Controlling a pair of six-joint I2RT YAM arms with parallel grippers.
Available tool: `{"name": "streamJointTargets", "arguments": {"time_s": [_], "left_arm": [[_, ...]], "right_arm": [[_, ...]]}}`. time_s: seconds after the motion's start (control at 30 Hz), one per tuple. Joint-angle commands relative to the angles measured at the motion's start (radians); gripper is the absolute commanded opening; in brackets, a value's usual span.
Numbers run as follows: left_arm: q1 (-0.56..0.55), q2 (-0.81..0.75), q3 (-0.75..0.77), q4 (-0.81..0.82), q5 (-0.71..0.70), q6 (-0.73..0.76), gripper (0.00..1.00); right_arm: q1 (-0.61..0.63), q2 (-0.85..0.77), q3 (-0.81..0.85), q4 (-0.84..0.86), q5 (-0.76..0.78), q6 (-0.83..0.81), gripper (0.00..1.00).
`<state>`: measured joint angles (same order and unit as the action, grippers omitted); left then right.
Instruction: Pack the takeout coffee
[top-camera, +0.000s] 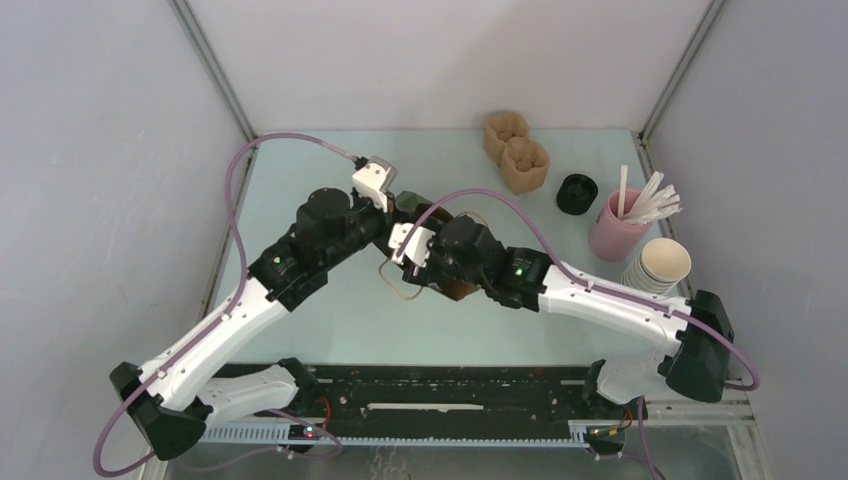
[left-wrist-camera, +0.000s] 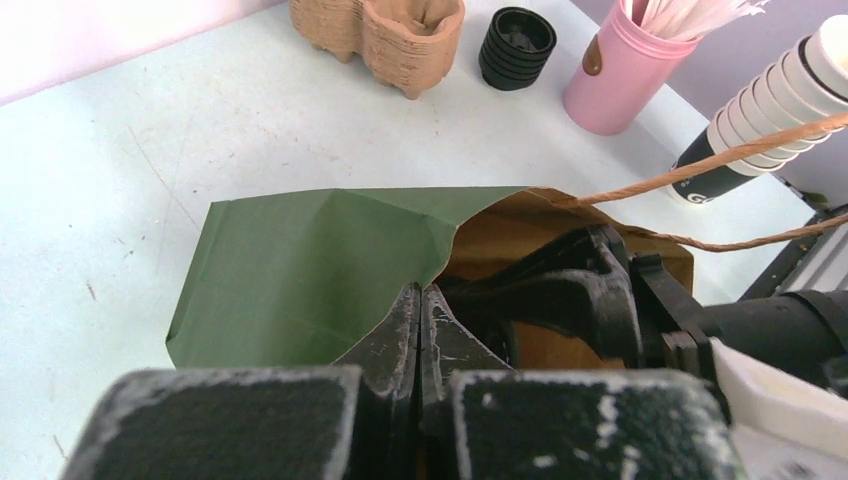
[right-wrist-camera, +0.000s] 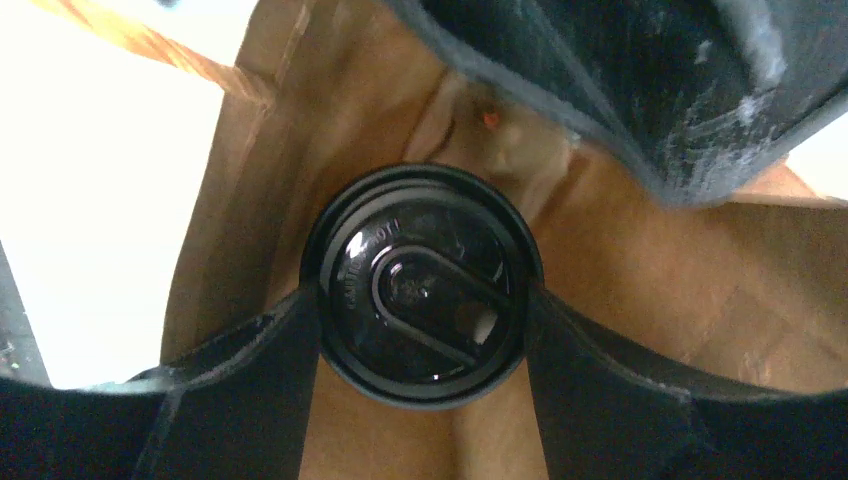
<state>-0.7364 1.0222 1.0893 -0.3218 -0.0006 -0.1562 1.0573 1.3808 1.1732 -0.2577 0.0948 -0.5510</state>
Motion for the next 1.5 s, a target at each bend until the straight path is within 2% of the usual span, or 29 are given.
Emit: {"name": "streamJointTargets", "arguments": {"time_s": [0.0, 0.23, 0.5, 1.0, 1.23, 1.47], "left_arm": [[-0.016, -0.023, 0.033, 0.034, 0.046, 0.029, 0.0], [-0.016, -0.027, 0.018, 0.053, 0.046, 0.036, 0.0], [-0.015, -0.057, -0.016, 0.075, 0.06, 0.054, 0.0], [-0.017, -0.103, -0.064, 0.066, 0.076, 0.071, 0.0], [-0.017, -0.123, -0.065, 0.032, 0.08, 0.084, 0.0], [-0.017, -0.123, -0.063, 0.008, 0.08, 0.087, 0.0]], "right_arm": [[-0.001, 0.024, -0.034, 0.041, 0.203, 0.018, 0.24], [0.002, 0.037, -0.072, 0.071, 0.225, 0.026, 0.25], [-0.011, 0.055, -0.088, 0.102, 0.144, 0.089, 0.25], [-0.023, -0.058, -0.099, 0.084, 0.165, 0.146, 0.29], [-0.04, 0.015, -0.1, 0.144, 0.243, 0.13, 0.28], [-0.026, 0.062, -0.112, 0.293, 0.195, 0.072, 0.29]]}}
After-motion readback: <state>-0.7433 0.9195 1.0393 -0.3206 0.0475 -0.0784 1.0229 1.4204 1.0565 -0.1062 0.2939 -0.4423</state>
